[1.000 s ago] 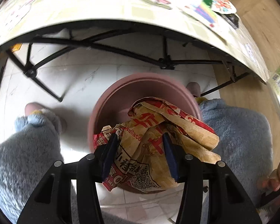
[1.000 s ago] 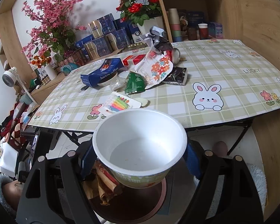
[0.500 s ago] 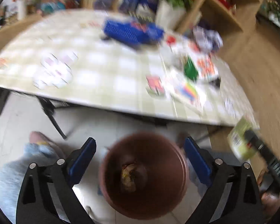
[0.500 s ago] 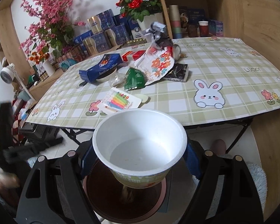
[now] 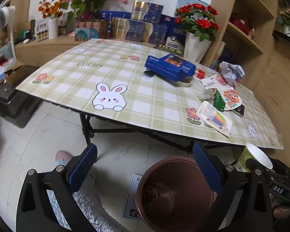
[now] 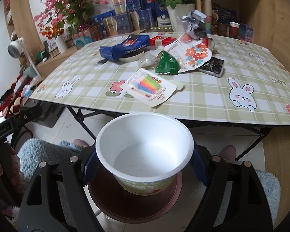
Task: Collect trash
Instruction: 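Lower the white paper cup with the right gripper into the bin and release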
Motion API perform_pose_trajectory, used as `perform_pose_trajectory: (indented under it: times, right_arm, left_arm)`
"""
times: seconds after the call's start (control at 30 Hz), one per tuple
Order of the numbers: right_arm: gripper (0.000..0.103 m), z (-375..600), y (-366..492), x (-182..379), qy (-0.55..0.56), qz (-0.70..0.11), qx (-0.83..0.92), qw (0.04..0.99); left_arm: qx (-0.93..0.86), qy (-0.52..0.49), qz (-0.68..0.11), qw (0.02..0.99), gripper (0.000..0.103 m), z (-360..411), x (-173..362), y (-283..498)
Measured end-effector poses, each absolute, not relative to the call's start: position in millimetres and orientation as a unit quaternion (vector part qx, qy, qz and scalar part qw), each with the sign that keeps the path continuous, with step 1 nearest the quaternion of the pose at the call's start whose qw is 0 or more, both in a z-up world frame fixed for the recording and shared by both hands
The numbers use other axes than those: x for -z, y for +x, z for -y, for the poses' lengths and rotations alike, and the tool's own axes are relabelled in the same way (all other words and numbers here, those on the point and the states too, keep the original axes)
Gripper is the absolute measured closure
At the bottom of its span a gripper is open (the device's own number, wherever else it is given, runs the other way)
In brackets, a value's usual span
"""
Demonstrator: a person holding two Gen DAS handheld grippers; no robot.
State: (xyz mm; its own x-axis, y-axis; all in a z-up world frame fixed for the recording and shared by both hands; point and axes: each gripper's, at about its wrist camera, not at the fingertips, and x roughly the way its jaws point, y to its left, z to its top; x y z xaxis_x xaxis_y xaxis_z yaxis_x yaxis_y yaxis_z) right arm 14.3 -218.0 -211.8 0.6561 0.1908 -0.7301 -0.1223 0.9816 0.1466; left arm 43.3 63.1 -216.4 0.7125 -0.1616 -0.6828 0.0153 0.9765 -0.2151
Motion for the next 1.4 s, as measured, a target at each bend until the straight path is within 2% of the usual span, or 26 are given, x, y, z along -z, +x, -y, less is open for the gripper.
perform_pose_trajectory:
  times: [0.5, 0.57, 0.9, 1.4]
  right_arm:
    - [0.022, 190, 25, 238, 0.006, -0.468, -0.103, 0.878]
    - [0.013, 187, 24, 240, 0.005, -0.471, -0.113, 0.875]
    - [0.006, 190, 22, 236, 0.007, -0.465, -0.114, 0.878]
    - [0.006, 209, 23, 240, 0.044, -0.466, -0.092, 0.879]
  left_arm:
    - [0.042, -0.143, -0.383, 0.912, 0.006, -86, 226, 45]
    - [0.041, -0.147, -0.384, 0.911, 0.006, -88, 227, 45]
    - [0.040, -0.138, -0.388, 0.910, 0.006, -83, 228, 47]
    - [0.031, -0.120, -0.401, 0.908, 0.006, -77, 231, 49]
